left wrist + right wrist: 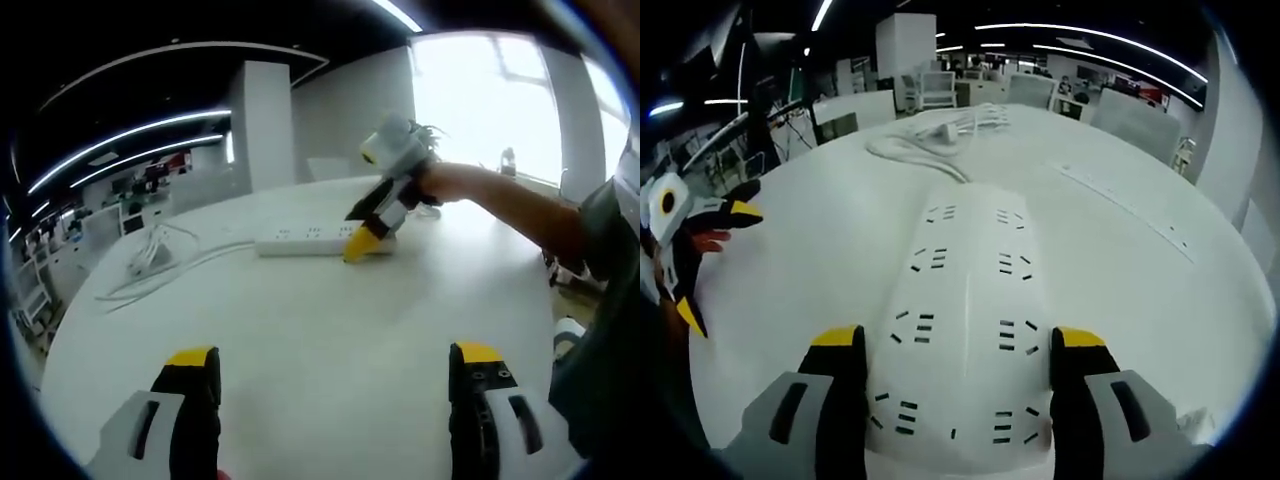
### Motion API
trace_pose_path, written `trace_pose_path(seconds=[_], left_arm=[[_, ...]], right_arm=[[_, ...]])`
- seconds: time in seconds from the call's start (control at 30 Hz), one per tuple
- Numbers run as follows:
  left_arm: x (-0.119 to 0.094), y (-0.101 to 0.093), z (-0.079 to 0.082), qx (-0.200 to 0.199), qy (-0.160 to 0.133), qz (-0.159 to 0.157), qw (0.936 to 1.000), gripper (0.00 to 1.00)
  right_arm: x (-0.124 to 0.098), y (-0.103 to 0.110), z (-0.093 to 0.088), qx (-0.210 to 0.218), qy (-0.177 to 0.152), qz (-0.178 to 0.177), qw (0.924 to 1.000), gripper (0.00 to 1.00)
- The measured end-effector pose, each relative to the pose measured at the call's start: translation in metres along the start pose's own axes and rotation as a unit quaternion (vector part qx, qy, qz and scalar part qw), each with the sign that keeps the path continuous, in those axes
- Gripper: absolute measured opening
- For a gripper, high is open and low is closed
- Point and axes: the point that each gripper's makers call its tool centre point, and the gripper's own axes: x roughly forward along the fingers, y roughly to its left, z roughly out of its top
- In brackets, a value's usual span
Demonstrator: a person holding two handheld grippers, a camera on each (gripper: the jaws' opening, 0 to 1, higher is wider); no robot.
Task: Straighten the power strip on the desk, plug the charger into it
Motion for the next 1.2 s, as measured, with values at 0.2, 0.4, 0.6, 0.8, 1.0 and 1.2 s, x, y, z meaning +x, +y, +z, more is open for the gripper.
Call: trace_pose_path(seconds=[0.2,0.4,0.6,0.8,1.0,1.2], left_arm=[[-0.002,0.000,-0.001,0.001,0.002,0.002,1.0000,0.98],[-0.003,0.001,-0.001,-0.002,0.003,0.005,1.0000,0.99],[-0.003,0.002,-0.002,-0.003,0.004,0.006,1.0000,0.99],[-0.004,0.002,-0.002,-0.004,0.004,0.007,1.0000,0.99],[-0.004,0.001,-0.002,-0.004,0.005,0.007,1.0000,0.99],[-0.004,0.000,-0.001,-0.003,0.006,0.007,1.0000,0.99]], right_arm=[[-0.001,0.001,-0.001,-0.005,0.000,0.005,1.0000,0.75],[-0.003,0.003,-0.003,-0.015,0.001,0.016,0.9998,0.75],[-0.007,0.008,-0.007,-0.022,0.000,0.022,0.9995,0.75],[-0.010,0.010,-0.010,-0.030,0.000,0.031,0.9991,0.75],[-0.011,0.012,-0.011,-0.036,0.002,0.037,0.9987,0.75],[-0.012,0.011,-0.012,-0.042,0.008,0.042,0.9982,0.75]])
